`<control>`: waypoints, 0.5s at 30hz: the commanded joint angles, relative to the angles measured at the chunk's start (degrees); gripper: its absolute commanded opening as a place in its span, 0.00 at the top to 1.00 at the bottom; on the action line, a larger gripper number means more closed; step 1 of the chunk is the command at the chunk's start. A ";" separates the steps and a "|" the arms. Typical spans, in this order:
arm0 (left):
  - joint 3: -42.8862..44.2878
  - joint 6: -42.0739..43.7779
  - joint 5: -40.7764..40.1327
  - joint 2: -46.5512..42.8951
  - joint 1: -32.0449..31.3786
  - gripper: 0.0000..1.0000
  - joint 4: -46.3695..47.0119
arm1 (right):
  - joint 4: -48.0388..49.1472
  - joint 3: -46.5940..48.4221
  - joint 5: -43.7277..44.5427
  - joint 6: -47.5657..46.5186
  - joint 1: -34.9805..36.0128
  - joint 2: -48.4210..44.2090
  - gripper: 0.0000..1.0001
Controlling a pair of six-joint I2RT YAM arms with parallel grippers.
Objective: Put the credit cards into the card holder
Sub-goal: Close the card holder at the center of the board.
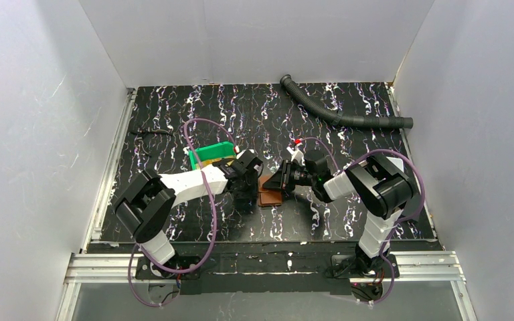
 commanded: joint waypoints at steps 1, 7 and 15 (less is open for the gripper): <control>0.23 -0.66 -3.67 -0.37 -1.46 0.60 3.55 | -3.72 -2.19 -0.24 -1.58 0.05 2.31 0.77; -2.93 -3.49 -8.11 -2.98 -2.33 0.47 5.47 | -1.39 -2.32 -0.92 -0.14 0.05 2.91 0.78; -2.16 -5.72 -20.37 -1.20 -2.86 0.39 3.14 | -1.35 -2.37 -1.89 -0.91 0.05 3.15 0.82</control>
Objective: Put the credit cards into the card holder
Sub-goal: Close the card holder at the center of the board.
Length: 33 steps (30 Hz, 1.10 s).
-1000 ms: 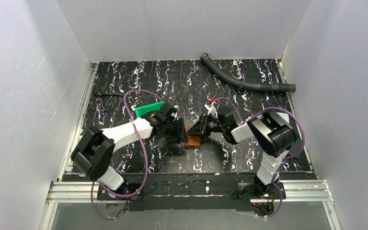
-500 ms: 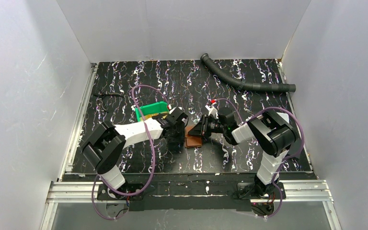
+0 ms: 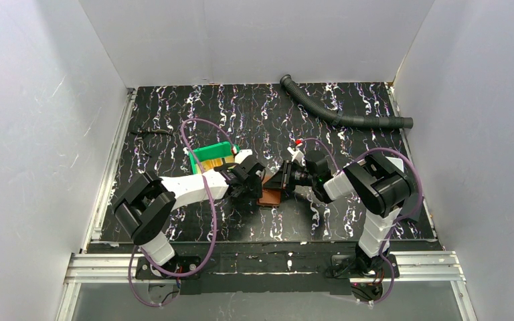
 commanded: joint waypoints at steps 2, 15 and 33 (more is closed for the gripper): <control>0.50 -3.55 -15.10 -0.72 -0.52 0.38 -2.13 | -4.67 -1.98 -1.19 -3.31 0.42 2.06 0.83; -0.75 0.06 -10.93 -4.75 -2.54 0.37 -5.60 | -21.62 2.55 0.57 -17.18 0.42 2.26 0.82; -6.91 -1.90 17.00 -7.14 -1.67 0.56 14.42 | -37.44 8.82 2.94 -20.52 0.42 -4.35 0.64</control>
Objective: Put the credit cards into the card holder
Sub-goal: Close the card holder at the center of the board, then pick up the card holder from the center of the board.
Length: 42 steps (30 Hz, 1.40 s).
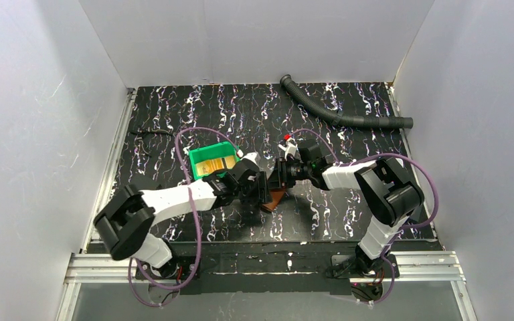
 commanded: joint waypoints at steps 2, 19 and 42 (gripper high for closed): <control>-0.34 -1.45 1.54 7.30 1.94 0.58 5.39 | -6.31 -1.12 3.83 -0.57 -0.10 2.50 0.64; -8.06 -10.16 3.89 14.02 6.00 0.68 6.43 | -13.86 -12.71 3.13 0.13 -15.25 -21.84 0.23; -5.59 -19.10 13.31 16.45 6.37 0.71 7.55 | 31.94 -30.76 18.13 33.68 -7.42 -14.94 0.24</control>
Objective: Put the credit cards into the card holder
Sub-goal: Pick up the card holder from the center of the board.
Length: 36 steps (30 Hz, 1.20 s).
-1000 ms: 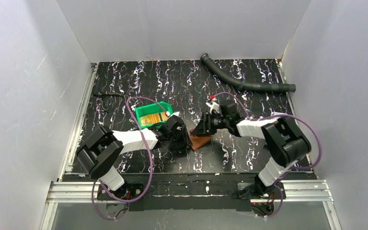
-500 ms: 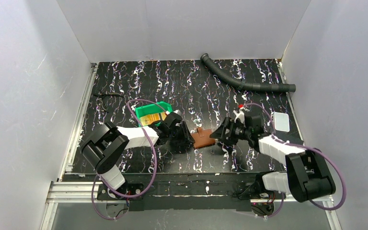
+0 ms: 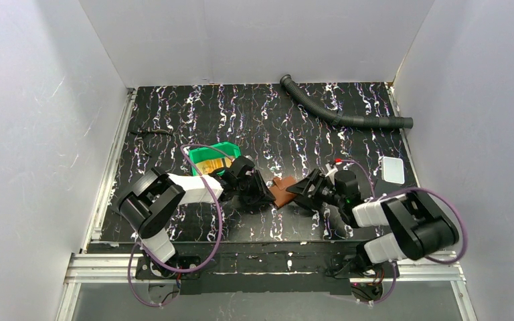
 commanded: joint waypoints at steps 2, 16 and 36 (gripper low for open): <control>-2.72 -1.06 -0.53 1.45 -0.48 0.71 -8.62 | 13.42 2.30 6.66 4.30 2.50 7.56 0.28; -3.27 -1.08 1.08 3.92 -0.82 0.72 -5.26 | 40.49 6.23 2.49 9.35 8.18 28.73 0.54; -5.59 15.13 5.05 -31.15 1.27 0.37 -16.74 | 10.84 16.02 -28.15 -5.15 -3.23 13.17 0.99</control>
